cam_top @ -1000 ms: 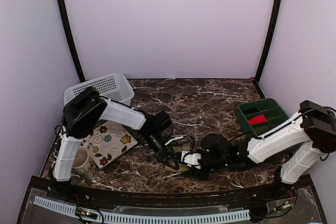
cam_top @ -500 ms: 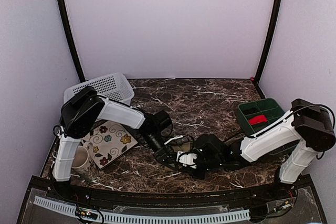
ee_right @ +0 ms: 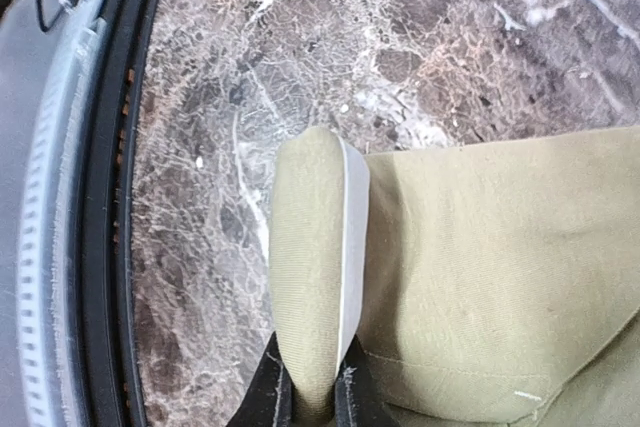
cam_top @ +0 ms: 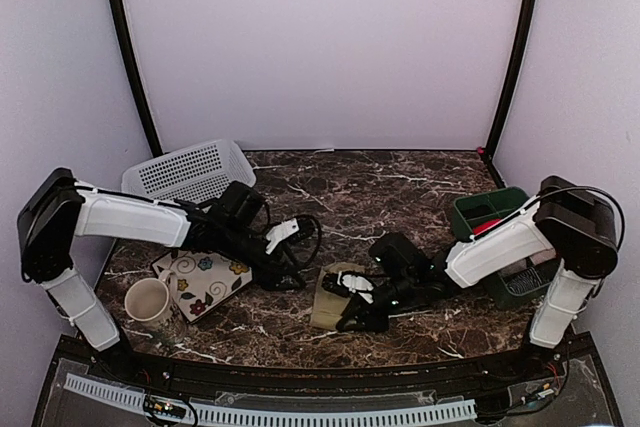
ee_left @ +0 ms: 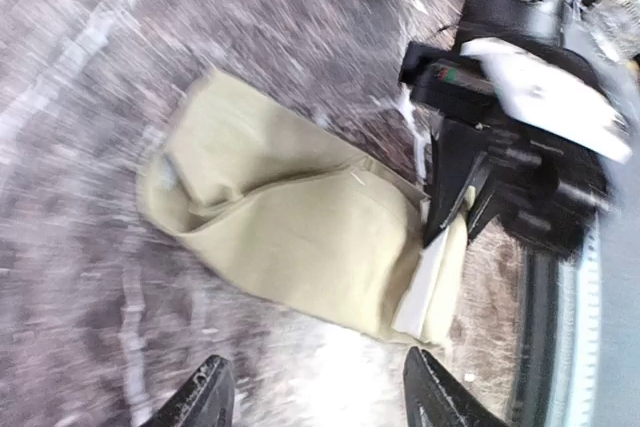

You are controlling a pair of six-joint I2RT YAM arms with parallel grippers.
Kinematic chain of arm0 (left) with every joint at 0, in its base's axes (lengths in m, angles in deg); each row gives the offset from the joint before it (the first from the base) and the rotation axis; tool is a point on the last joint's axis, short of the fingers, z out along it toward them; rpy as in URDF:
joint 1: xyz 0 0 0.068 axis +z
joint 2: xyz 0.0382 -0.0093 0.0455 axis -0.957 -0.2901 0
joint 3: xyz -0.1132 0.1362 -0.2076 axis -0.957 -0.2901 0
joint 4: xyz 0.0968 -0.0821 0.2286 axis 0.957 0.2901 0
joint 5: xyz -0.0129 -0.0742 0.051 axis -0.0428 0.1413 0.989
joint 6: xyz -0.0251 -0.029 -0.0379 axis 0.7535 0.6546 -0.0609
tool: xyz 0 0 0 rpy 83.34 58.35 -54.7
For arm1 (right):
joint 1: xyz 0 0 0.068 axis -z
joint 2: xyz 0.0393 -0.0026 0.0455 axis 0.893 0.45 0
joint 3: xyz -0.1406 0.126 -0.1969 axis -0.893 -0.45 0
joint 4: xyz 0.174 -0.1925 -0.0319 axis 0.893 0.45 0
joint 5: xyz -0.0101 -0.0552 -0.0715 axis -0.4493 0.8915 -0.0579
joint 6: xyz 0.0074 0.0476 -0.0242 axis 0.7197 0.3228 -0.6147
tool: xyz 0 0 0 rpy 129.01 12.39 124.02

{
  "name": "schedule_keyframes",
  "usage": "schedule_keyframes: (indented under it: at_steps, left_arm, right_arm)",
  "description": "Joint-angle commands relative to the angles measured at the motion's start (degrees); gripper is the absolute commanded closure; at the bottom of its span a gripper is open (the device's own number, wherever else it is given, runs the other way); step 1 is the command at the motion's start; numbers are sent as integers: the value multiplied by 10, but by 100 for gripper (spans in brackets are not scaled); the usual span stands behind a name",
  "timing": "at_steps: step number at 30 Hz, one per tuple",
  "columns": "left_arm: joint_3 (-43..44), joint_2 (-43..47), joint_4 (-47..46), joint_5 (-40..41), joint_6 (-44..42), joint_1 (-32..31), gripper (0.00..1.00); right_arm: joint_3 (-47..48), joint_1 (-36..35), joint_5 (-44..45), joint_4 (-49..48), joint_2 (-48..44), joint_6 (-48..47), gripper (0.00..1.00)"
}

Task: Roll the underwear
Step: Roll the underwear at the center of the board.

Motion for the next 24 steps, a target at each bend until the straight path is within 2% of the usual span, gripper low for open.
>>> schedule_keyframes:
  at_steps: [1, 4, 8, 17, 22, 24]
  left_arm:
    - [-106, 108, -151, 128, -37, -22, 38]
    - [-136, 139, -141, 219, -117, -83, 38]
    - [-175, 150, -177, 260, -155, -143, 39]
    - [-146, 56, -234, 265, -214, -210, 44]
    - [-111, -6, -257, 258, -227, -218, 48]
    - [-102, -41, -258, 267, -230, -217, 53]
  right_arm:
    - [14, 39, -129, 14, 43, 76, 100]
    - [32, 60, -180, 14, 74, 99, 100]
    - [34, 75, -213, -3, 101, 126, 100]
    - [44, 88, -246, -21, 153, 161, 100]
    - [49, 92, -254, -20, 165, 168, 100]
    - [49, 94, -254, -20, 165, 166, 100]
